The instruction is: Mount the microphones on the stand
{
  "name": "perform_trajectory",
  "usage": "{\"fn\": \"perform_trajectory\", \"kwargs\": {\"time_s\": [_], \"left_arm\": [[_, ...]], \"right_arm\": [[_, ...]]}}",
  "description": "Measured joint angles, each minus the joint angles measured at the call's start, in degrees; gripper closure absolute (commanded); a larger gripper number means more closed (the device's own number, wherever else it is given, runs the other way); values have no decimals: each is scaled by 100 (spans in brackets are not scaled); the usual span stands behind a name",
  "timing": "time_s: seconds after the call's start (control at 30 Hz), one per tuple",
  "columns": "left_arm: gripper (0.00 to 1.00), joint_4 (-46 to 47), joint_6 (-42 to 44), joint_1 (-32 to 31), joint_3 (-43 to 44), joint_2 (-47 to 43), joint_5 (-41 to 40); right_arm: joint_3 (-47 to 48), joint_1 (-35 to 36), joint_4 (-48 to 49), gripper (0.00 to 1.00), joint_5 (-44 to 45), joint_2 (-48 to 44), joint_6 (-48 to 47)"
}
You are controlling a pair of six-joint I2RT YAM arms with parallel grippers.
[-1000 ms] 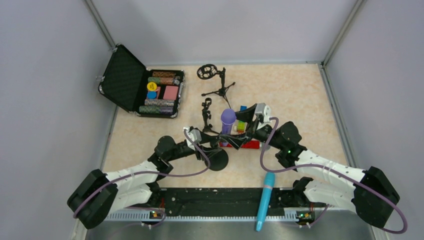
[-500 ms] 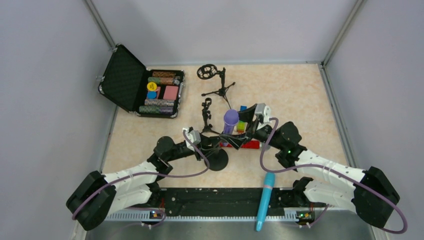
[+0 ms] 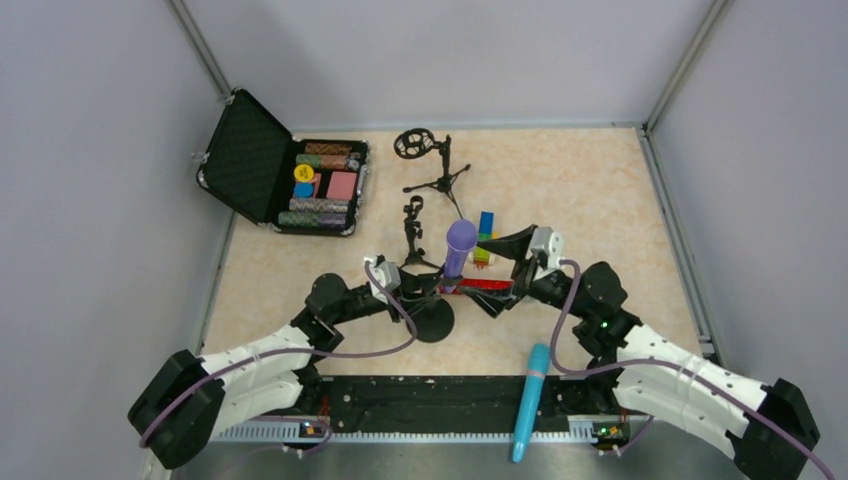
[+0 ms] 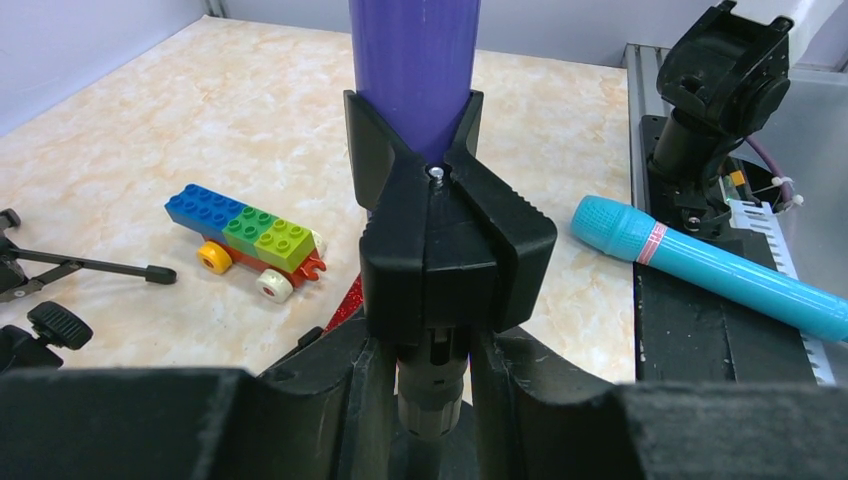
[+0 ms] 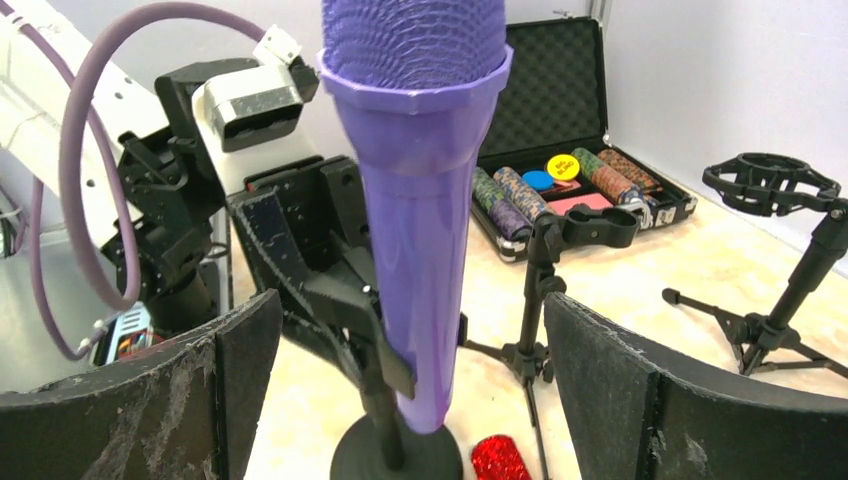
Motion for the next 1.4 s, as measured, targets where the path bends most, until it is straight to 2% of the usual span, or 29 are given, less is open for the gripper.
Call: {"fn": "perform_trajectory", "kwargs": {"time_s": [0.2,0.4,0.57,1.03,1.4], "left_arm": [[100,-332,74,0,0,-273,-107],[100,-629,107,0,4,-525,-131],[100,-979,103,0,164,-717,-111],[100,-1193,-269,-35,789,-916,70],[100,-1447,-144,-664,1690,-573,103]], "right_arm": [[-195,0,-835,1,-85,-807,-140],[-673,2,-1084,1,-120,-1099,-87],[-782,0,-986,3,-234,-844,24],[-916,9,442,6,-704,308,448],[-909,361,767,9,-704,791,105]]}}
